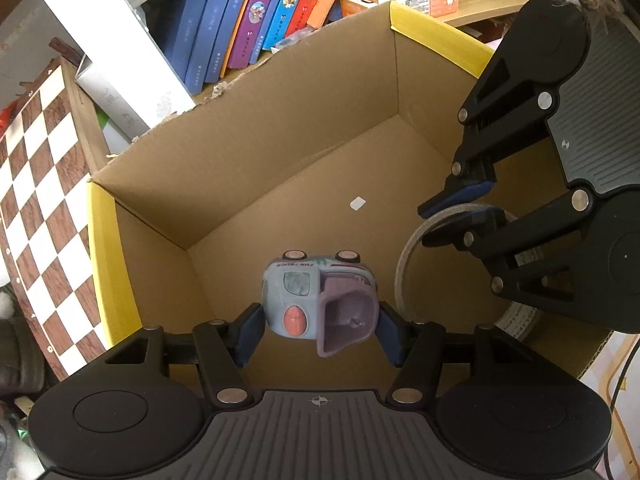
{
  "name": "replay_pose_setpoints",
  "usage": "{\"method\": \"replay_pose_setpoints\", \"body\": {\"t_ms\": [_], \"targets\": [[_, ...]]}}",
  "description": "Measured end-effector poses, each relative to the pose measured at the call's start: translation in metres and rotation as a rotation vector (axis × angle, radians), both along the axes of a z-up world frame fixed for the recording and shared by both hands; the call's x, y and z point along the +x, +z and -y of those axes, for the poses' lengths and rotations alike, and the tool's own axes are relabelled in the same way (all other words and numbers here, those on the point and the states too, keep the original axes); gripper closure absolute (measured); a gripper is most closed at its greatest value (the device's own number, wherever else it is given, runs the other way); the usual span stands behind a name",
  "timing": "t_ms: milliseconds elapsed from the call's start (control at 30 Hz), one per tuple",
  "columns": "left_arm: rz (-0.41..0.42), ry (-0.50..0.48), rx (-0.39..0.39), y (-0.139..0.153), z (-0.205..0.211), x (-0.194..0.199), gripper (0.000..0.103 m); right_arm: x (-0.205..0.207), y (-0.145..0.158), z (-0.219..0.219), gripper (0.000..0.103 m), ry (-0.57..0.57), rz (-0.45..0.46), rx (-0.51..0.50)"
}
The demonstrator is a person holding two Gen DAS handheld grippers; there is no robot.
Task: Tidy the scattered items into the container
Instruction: 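Lower the toy truck and tape roll into the yellow box together, then open the left gripper releasing the truck while the right gripper releases the tape, then raise both tools up out of the yellow box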
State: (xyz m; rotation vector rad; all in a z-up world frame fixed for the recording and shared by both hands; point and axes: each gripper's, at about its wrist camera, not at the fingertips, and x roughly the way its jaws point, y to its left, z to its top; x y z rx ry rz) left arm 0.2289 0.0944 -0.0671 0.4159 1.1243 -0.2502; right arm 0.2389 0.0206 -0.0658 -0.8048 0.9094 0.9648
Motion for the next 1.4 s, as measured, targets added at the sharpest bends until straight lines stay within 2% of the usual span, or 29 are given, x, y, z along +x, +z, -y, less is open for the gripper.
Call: {"method": "replay_pose_setpoints", "body": {"t_ms": [633, 800, 1100, 1367, 1400], "targets": [[0.026, 0.01, 0.017, 0.002, 0.001, -0.005, 0.041, -0.015, 0.008, 0.007, 0.088, 0.0, 0.035, 0.001], [0.044, 0.015, 0.037, 0.005, 0.002, -0.008, 0.036, -0.024, 0.016, 0.01, 0.067, -0.012, 0.057, 0.015], [0.12, 0.044, 0.054, 0.017, 0.005, -0.016, 0.033, -0.016, 0.029, 0.01, 0.058, -0.048, 0.074, 0.052], [0.207, 0.084, 0.043, 0.041, 0.005, -0.035, 0.033, -0.02, 0.037, 0.014, 0.057, -0.082, 0.102, 0.098], [0.226, 0.093, 0.041, 0.043, 0.005, -0.038, 0.028, -0.021, 0.04, 0.017, 0.056, -0.093, 0.104, 0.109]]}}
